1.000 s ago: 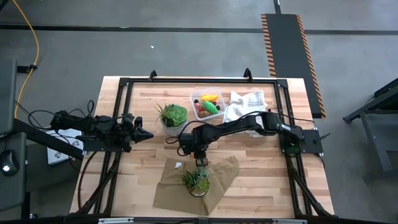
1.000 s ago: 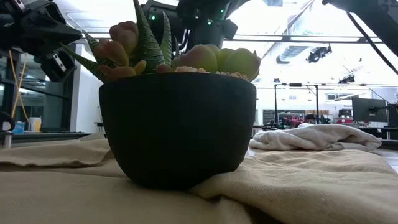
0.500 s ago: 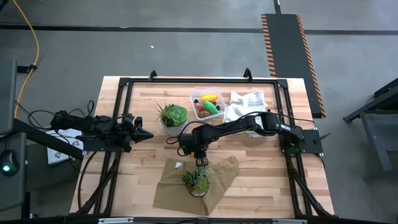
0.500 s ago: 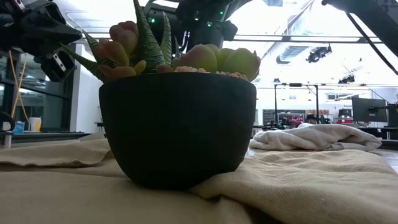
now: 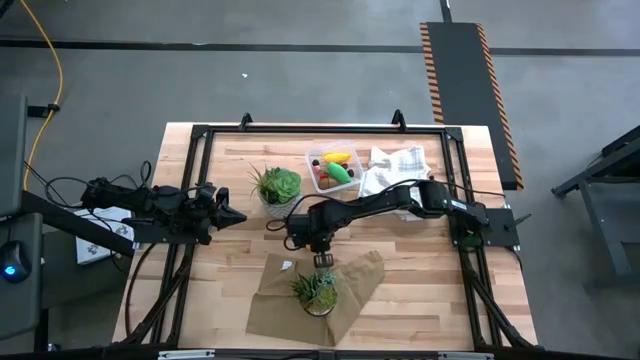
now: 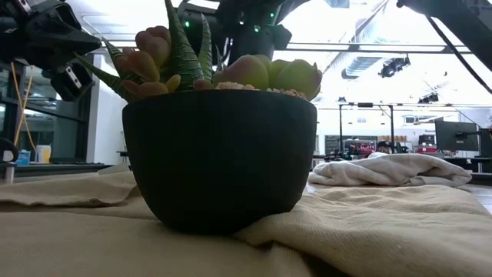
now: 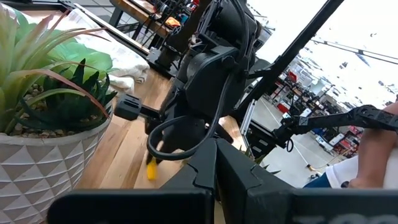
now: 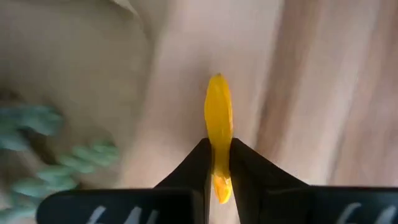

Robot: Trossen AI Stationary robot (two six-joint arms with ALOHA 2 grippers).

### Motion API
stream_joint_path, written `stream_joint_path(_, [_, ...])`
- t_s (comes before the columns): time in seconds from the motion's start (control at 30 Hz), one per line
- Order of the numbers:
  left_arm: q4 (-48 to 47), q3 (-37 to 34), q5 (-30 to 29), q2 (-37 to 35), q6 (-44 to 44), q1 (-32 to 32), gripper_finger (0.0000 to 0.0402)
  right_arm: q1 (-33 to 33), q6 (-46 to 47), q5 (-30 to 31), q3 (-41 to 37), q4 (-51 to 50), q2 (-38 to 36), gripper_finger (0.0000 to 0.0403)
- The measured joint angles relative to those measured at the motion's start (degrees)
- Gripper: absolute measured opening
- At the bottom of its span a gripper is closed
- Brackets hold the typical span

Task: Pick and placing Produce into tupperware
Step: Put the yellow corn pepper into the transparent bin

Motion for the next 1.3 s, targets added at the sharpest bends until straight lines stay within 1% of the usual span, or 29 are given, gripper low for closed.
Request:
stream_joint_path(0.07, [-0.01,0.00,-0.01,0.00,0.00,-0.01,0.0001,-0.04,0.00,-0.80,1.21,-0.06,0.09,0.0031])
stream_joint_path(0.33, [0.01,0.00,0.00,0.00,0.00,0.00,0.0001,-0.85,-0.50,-0.56,8.43,-2.71,-0.04,0.0031])
stream_joint_path(0.7, [-0.01,0.00,0.01,0.00,0.00,-0.01,0.0001,-2.18,-0.04,-0.36,19.85,-12.73,-0.42,0.0031])
stream_joint_path(1.1, [0.01,0.00,0.00,-0.02,0.00,-0.01,0.0001,-2.37,1.33,-0.31,19.66,-13.87,-8.41,0.0031])
stream_joint_path(1.3, [-0.01,0.00,-0.01,0.00,0.00,-0.01,0.0001,-3.06,1.36,-0.21,19.60,-17.34,-11.07,0.0031])
